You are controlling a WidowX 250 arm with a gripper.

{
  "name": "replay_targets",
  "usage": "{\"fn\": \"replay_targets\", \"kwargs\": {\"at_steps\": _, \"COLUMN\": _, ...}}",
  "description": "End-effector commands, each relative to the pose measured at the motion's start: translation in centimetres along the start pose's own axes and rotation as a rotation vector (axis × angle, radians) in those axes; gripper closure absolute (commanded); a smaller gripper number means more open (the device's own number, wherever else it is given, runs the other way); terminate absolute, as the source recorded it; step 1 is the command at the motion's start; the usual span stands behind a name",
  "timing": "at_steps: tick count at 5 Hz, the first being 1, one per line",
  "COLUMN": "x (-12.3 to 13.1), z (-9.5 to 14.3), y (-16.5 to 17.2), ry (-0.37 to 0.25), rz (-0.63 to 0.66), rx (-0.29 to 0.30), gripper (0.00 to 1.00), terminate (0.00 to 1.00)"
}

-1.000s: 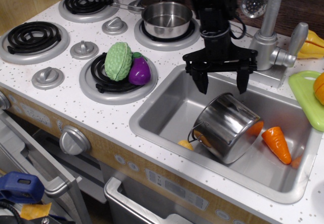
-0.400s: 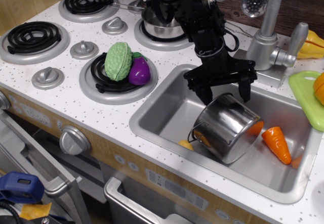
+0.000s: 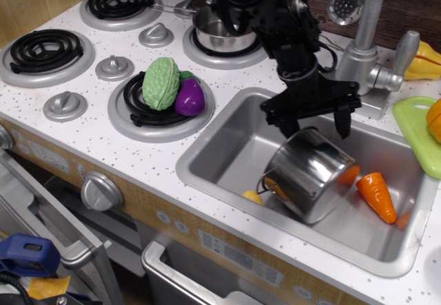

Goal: Flip pot upright in sink

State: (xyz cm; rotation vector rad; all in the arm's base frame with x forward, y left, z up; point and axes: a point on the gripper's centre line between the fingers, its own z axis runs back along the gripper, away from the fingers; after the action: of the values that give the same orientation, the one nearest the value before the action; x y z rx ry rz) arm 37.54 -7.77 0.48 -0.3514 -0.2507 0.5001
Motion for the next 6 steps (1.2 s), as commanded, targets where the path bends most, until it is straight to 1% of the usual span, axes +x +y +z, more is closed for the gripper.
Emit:
{"fn": "replay_targets", "kwargs": {"at_steps": 1, "x": -0.3, "z": 0.0, "y": -2.0, "ry": -0.055, "rz": 0.087, "rx": -0.051, "gripper": 1.00, "terminate": 0.00}}
{"fn": "replay_targets", "kwargs": {"at_steps": 2, "x": -0.6, "z": -0.1, "y": -2.3, "ry": -0.066, "rz": 0.104, "rx": -0.049, "gripper": 1.00, "terminate": 0.00}}
{"fn": "replay_targets", "kwargs": {"at_steps": 3, "x": -0.6, "z": 0.8, "y": -2.4, "ry": -0.057, "rz": 0.087, "rx": 0.029, "gripper": 1.00, "terminate": 0.00}}
{"fn": "replay_targets", "kwargs": {"at_steps": 4, "x": -0.3, "z": 2.0, "y": -3.0, "ry": -0.064, "rz": 0.036, "rx": 0.214, "gripper": 1.00, "terminate": 0.00}}
{"fn": "replay_targets", "kwargs": {"at_steps": 5, "x": -0.2, "z": 2.1, "y": -3.7, "ry": -0.150, "rz": -0.025, "rx": 0.402, "gripper": 1.00, "terminate": 0.00}}
{"fn": "replay_targets", "kwargs": {"at_steps": 6, "x": -0.1, "z": 1.7, "y": -3.9, "ry": -0.235, "rz": -0.034, "rx": 0.481, "gripper": 1.00, "terminate": 0.00}}
